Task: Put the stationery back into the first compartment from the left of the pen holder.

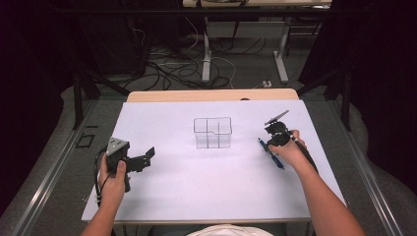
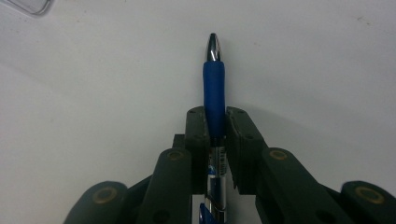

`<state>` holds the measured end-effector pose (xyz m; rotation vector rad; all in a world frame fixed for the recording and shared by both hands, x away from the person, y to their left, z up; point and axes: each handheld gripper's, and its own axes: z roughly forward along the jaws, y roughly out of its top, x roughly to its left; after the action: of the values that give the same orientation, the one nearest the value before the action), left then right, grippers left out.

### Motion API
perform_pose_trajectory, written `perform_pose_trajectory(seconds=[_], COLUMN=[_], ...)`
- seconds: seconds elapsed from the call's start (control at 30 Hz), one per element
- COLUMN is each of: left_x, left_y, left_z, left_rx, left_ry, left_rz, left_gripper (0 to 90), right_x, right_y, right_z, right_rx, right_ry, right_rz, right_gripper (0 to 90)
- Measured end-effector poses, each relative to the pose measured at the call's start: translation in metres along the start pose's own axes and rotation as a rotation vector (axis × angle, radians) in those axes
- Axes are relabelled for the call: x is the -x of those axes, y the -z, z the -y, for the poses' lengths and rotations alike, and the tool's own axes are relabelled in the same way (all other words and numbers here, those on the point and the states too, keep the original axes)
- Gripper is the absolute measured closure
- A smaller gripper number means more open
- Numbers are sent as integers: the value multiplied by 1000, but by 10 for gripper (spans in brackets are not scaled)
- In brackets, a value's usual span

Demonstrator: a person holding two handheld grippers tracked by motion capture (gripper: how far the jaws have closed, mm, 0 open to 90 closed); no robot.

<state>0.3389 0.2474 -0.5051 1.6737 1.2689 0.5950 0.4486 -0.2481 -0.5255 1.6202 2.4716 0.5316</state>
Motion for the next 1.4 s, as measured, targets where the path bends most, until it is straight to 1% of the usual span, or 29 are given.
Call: perform_pose_trajectory(seconds=[0.17,0.2,0.27,0.4,0.5,0.53,0.6,0.7,0.73,0.83,0.9,0.93,0.97,1.03,1.07,1.1,1.13,1.17,1.2,1.27,1.37,1.4], left_x=[0,0,0,0,0,0,0,0,0,0,0,0,0,0,0,0,0,0,0,-1,-1,-1], left_y=[0,0,0,0,0,0,0,0,0,0,0,0,0,0,0,0,0,0,0,-1,-1,-1], left_z=[0,0,0,0,0,0,0,0,0,0,0,0,0,0,0,0,0,0,0,0,0,0], left_rx=[0,0,0,0,0,1,1,3,4,5,6,5,5,9,10,10,11,14,13,15,14,14], left_ry=[-1,-1,-2,-4,-4,-3,-2,-3,-2,-2,-1,-2,-2,1,1,2,3,2,3,2,2,2], left_rz=[0,-1,-1,-2,-2,-2,-3,-6,-6,-7,-7,-7,-8,-9,-10,-11,-10,-11,-10,-10,-10,-10], left_gripper=[2,2,2,2,2,2,2,2,2,2,2,2,2,2,2,2,2,2,2,2,2,2], right_x=[0,0,-1,-2,-3,-3,-2,-3,-3,-4,-3,-3,-4,-3,-3,-2,-3,-2,-2,-2,-3,-1], right_y=[2,1,2,5,6,6,7,10,10,14,15,16,16,18,19,20,21,22,23,26,29,31], right_z=[0,0,0,-1,-1,0,-1,-1,-1,-1,-1,-1,-2,-2,-2,-1,-2,-2,-2,-2,-2,-1], right_rx=[-2,20,22,16,27,42,50,45,72,83,104,107,123,137,143,153,162,179,202,217,252,256], right_ry=[5,8,-3,5,-11,-13,0,2,0,-1,12,9,-2,2,4,11,0,5,5,14,0,15], right_rz=[-2,-10,-8,0,-3,-6,-6,-4,-6,-11,-8,-11,-9,-13,-5,-8,-15,-10,-22,-18,-13,-16], right_gripper=[796,796,796,796,796,796,796,796,796,796,796,796,796,796,796,796,796,796,796,797,796,797])
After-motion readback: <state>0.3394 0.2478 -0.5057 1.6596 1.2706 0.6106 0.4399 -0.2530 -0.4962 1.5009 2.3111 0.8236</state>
